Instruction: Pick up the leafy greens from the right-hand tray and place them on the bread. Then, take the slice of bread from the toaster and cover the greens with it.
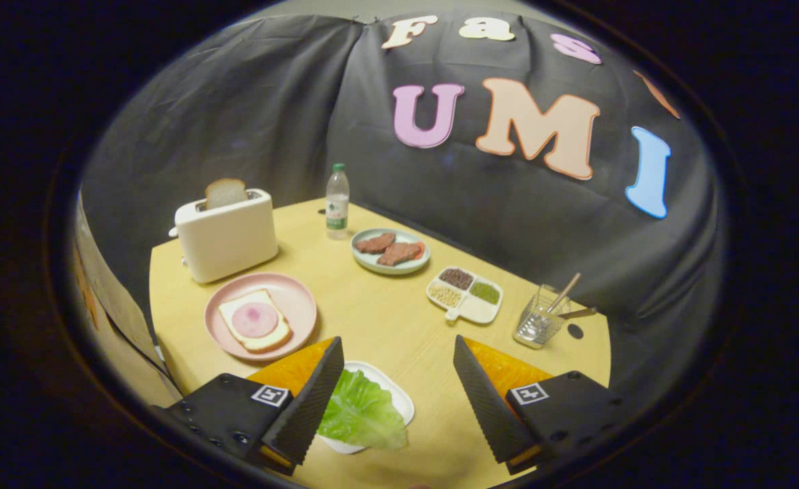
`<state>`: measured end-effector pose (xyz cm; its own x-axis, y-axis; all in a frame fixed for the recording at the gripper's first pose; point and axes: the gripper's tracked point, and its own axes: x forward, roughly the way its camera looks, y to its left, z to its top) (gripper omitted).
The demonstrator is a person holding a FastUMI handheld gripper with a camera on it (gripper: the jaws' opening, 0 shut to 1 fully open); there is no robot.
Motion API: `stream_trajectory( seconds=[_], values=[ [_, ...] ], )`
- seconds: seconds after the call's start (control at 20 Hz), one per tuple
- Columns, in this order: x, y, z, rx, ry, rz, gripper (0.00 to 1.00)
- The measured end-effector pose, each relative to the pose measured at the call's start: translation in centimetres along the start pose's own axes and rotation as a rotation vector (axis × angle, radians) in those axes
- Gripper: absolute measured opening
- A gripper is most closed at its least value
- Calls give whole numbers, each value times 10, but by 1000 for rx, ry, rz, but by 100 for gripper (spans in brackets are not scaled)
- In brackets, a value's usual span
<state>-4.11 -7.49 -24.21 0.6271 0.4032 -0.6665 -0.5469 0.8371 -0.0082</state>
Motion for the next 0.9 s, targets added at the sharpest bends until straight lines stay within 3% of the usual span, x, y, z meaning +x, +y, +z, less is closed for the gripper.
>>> stream_trajectory(
  seconds=[0.45,0.9],
  values=[
    [32,29,-69,-28,182,153,100],
    [46,48,-127,-33,329,223,100]
  ],
)
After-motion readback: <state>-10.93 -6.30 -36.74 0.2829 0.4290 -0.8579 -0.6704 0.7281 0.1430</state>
